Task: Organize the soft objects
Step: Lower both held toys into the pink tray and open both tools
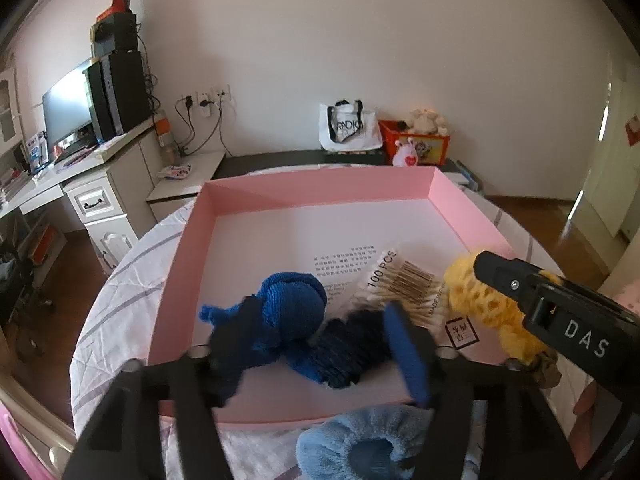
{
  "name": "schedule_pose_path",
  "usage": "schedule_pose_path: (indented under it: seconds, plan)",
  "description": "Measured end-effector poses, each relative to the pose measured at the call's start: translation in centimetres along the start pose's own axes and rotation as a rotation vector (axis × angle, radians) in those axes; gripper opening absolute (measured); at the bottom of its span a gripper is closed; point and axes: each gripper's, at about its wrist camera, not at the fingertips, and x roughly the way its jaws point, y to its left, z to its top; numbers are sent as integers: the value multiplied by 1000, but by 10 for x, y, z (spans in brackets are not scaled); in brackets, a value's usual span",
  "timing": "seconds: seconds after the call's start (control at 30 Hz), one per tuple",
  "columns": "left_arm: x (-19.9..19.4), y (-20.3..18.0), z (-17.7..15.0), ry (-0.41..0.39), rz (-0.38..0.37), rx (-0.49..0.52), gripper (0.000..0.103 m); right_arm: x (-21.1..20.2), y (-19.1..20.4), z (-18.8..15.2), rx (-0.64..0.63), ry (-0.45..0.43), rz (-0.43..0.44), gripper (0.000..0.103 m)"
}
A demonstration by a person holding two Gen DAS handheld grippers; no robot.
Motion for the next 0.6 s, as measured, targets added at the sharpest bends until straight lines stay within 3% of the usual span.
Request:
schedule_pose_path:
  seconds: [0.1,0.13,0.3,0.6]
  plan:
    - [0,-1,-9,-11,14,-7,75,-7,-2,1,9,-32,-11,64]
    - [3,-1,-9,-9,19,-10,77,-10,-2,1,10,-46,-17,66]
    - [-14,2,-30,-5,33,-23,78,-14,-4,2,14,-57,-24,70]
    - [-24,-3,-35,-6,54,-20,80,-15,-5,1,10,-39,-35,71]
